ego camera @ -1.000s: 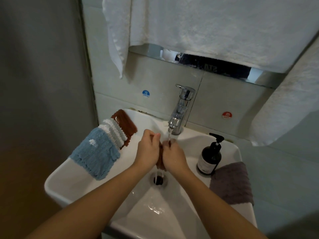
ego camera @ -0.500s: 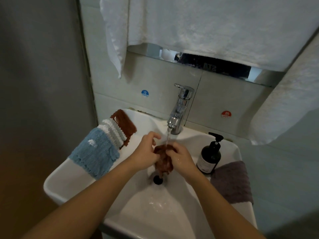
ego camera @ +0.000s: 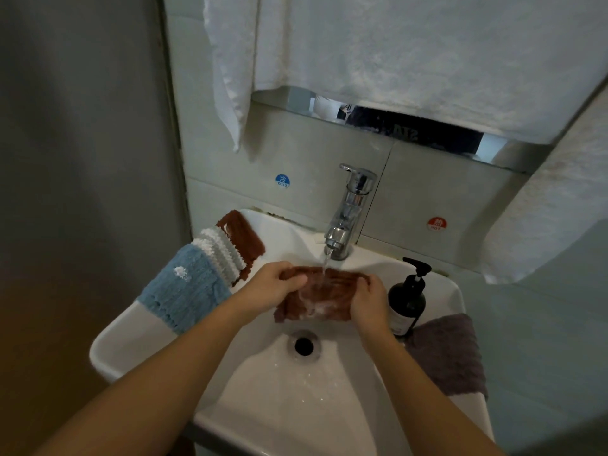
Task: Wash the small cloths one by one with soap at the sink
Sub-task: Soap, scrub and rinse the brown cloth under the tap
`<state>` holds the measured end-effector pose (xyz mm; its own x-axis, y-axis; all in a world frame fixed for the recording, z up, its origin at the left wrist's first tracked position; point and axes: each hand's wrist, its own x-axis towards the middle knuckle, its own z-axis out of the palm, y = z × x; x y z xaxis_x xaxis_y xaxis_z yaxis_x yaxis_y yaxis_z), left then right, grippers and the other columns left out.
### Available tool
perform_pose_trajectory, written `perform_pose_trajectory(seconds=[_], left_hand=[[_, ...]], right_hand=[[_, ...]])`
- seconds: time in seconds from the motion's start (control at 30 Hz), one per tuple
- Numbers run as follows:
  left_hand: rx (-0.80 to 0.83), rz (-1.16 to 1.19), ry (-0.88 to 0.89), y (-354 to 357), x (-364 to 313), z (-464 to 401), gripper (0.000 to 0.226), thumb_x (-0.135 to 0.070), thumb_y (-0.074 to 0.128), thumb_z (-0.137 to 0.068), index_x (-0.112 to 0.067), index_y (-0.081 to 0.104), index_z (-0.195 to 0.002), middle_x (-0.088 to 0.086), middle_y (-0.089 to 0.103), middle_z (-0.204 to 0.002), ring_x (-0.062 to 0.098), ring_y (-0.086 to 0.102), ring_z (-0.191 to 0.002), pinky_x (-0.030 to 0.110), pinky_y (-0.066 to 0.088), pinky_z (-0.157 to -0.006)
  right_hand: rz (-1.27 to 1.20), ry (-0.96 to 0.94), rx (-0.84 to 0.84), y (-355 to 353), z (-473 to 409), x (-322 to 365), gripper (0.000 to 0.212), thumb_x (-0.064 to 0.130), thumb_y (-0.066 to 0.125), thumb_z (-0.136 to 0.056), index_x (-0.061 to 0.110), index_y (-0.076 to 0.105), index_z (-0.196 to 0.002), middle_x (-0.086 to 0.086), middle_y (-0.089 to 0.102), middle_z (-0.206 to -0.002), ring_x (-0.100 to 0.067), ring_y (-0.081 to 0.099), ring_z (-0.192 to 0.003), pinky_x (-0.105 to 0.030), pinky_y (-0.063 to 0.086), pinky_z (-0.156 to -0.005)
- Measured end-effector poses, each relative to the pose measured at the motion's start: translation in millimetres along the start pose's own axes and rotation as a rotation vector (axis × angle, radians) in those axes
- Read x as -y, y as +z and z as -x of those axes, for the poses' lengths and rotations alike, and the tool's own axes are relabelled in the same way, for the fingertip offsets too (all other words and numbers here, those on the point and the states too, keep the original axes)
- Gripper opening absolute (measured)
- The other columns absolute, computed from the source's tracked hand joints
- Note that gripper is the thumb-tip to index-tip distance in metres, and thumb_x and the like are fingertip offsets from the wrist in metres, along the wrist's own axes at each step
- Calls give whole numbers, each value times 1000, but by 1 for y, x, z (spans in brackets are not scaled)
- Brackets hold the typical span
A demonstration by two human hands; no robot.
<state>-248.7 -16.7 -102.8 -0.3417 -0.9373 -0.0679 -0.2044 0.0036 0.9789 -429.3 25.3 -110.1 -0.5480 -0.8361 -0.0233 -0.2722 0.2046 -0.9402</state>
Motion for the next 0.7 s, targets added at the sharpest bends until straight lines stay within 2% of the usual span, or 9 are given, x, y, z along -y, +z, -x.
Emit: perform_pose_trajectory(seconds=[0.1, 0.17, 0.27, 0.33, 0.43, 0.5, 0.6, 0.67, 0.7], left_hand=[[-166, 95, 10, 15, -4, 2, 17, -22, 53, -100, -9, 61, -93, 0, 66, -79, 12, 63, -76, 18, 48, -61], [-231, 75, 36, 29, -7, 5, 17, -21, 46, -103, -10, 55, -94, 1, 62, -79, 11, 60, -74, 20, 47, -63], [-201, 81, 97, 51, -13, 11, 16, -20, 43, -103, -12, 54, -94, 3, 62, -84, 11, 59, -76, 22, 50, -65], [-188, 75, 114, 56, -14, 12, 20, -19, 43, -104, -16, 54, -88, 0, 62, -81, 11, 59, -75, 23, 48, -64], [-344, 31, 71, 45, -13, 7, 22, -21, 42, -103, -18, 52, -84, 3, 62, -80, 18, 60, -77, 29, 45, -65], [-444, -38, 47, 42, -15, 8, 22, -25, 40, -103, -17, 52, -86, 4, 61, -80, 20, 60, -77, 31, 43, -64], [-308, 36, 68, 54, -20, 17, 26, -27, 36, -105, -17, 51, -87, 0, 59, -70, 12, 58, -61, 24, 43, -52], [-180, 155, 83, 61, -20, 21, 25, -24, 37, -106, -18, 54, -88, 1, 60, -72, 13, 58, -62, 23, 44, -52], [-156, 145, 109, 62, -17, 20, 24, -23, 37, -106, -19, 56, -91, 1, 62, -80, 13, 60, -70, 22, 46, -57]], right_hand=[[196, -110, 217, 7, 14, 7, 32, 33, 41, -103, 17, 65, -89, -4, 66, -89, -22, 61, -86, -33, 47, -75], [87, -154, 322, 18, 28, 16, 34, 32, 41, -103, 16, 63, -83, -6, 67, -83, -24, 63, -82, -37, 51, -75], [-134, -82, 90, 32, 34, 29, 22, 28, 43, -103, 14, 57, -93, -3, 63, -84, -18, 61, -80, -27, 47, -66], [-92, -27, -39, 40, 36, 28, 16, 26, 49, -100, 12, 55, -99, -1, 61, -84, -19, 61, -79, -27, 44, -62], [-128, 41, 204, 46, 47, 26, 18, 26, 50, -97, 10, 56, -96, -12, 65, -83, -25, 67, -73, -41, 57, -62], [-185, 31, 350, 40, 46, 34, 19, 20, 45, -100, 8, 54, -90, -14, 62, -77, -21, 64, -63, -35, 55, -55], [-198, -64, 93, 34, 26, 38, 22, 23, 43, -102, 15, 55, -85, -10, 63, -79, -24, 61, -74, -36, 49, -69], [-397, 107, -113, 36, 17, 33, 26, 27, 42, -102, 11, 57, -89, -16, 66, -85, -29, 63, -80, -39, 52, -73], [-553, 247, -115, 39, 17, 32, 30, 28, 42, -102, 6, 59, -90, -20, 67, -88, -32, 65, -81, -40, 54, -72]])
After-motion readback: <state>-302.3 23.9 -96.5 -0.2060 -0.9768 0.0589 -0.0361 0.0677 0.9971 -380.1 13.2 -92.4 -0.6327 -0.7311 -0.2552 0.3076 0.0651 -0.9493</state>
